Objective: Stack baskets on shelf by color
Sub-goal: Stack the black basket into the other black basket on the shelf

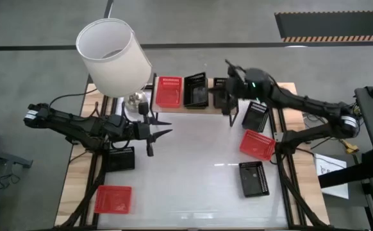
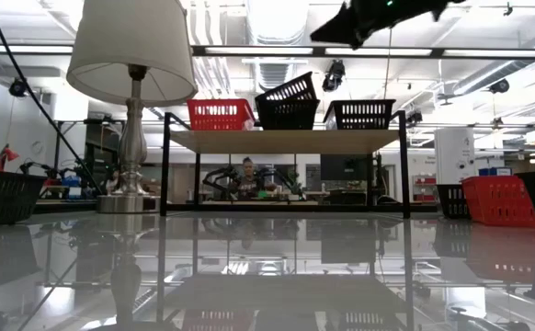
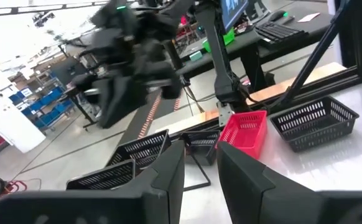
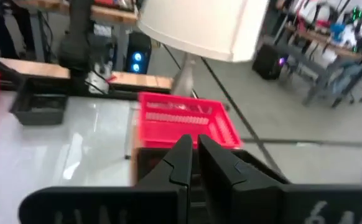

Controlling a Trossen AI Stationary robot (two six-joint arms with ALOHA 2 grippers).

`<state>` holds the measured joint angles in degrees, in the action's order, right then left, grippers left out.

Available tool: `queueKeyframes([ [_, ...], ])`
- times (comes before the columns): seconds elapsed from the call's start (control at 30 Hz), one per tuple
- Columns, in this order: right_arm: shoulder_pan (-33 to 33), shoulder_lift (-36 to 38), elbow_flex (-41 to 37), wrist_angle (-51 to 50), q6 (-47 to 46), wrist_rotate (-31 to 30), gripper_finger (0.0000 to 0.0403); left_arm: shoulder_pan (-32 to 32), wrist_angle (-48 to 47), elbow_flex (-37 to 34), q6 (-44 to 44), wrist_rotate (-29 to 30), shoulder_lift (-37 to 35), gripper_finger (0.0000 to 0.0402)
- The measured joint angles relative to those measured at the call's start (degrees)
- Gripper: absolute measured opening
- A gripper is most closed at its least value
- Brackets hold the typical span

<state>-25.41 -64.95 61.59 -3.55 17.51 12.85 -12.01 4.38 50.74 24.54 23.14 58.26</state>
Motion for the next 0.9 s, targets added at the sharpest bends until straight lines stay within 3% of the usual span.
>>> queueKeyframes([
  [0.17, -5.4, -7.89, 7.56, -6.56, 1.33, 3.96, 0.0017, 0.0, -0.26, -0.44, -0.01, 0.0, 0.0, 0.0079],
  [0.37, -7.38, -12.71, 10.9, -8.6, 2.15, 5.61, 0.0017, 0.0, -0.31, -0.46, -0.01, 0.02, -0.02, 0.0079],
  [0.9, -7.64, -13.49, 10.1, -9.98, 3.03, 5.39, 0.0017, 0.0, -0.31, -0.48, 0.36, 0.01, -0.02, 0.0079],
])
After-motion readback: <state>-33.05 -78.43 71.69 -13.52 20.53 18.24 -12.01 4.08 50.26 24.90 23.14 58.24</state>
